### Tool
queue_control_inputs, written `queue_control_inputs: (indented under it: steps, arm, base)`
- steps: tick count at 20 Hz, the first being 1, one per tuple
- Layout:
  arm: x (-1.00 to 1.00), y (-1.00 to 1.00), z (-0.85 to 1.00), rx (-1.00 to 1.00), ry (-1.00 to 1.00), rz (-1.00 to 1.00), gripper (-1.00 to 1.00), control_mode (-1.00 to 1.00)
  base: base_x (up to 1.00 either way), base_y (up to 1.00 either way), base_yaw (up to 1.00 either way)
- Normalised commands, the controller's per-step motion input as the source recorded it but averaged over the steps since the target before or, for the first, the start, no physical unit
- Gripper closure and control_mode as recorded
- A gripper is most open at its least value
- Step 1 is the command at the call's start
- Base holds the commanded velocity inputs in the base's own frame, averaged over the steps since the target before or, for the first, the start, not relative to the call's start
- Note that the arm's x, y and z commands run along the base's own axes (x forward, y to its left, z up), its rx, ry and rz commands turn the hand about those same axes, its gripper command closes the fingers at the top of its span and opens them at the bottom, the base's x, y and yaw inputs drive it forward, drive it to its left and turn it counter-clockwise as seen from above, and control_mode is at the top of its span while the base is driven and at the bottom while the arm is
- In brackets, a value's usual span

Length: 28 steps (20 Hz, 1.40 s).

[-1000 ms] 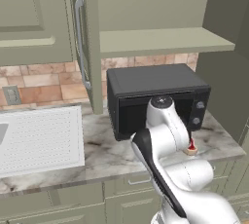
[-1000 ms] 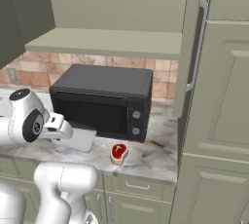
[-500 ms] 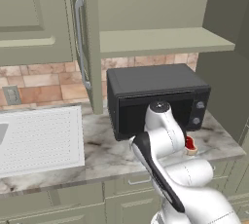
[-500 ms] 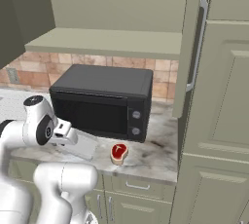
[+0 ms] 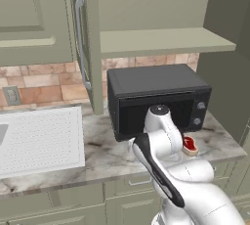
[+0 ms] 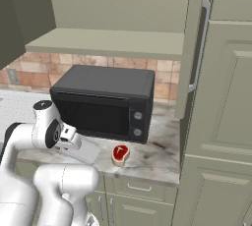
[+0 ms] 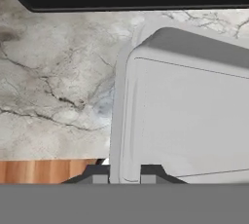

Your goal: Retrieve the tupperware from the cabinet, then place the raw meat into the tupperware to avoid contamination.

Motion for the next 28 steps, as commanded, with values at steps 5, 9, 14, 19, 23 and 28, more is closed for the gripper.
queue_control_inputs:
  steps: [5, 9, 14, 19, 23, 28]
  arm:
    - [0.15, 0.01, -0.28, 0.02, 0.01, 0.00, 1.00, -1.00]
    - [0.15, 0.02, -0.21, 0.01, 0.00, 0.00, 1.00, -1.00]
    - [0.16, 0.01, -0.24, 0.00, 0.00, 0.00, 1.00, -1.00]
    - [0.16, 0.00, -0.31, 0.00, -0.03, 0.00, 1.00, -1.00]
    - [0.09, 0.04, -0.38, 0.00, 0.00, 0.00, 1.00, -1.00]
    - [0.07, 0.05, -0.39, 0.00, 0.00, 0.00, 1.00, -1.00]
  base:
    - [0.00, 0.00, 0.00]
    - [0.00, 0.00, 0.00]
    - [0.00, 0.00, 0.00]
    - [0.00, 0.00, 0.00]
    - [0.00, 0.00, 0.00]
    - [0.00, 0.00, 0.00]
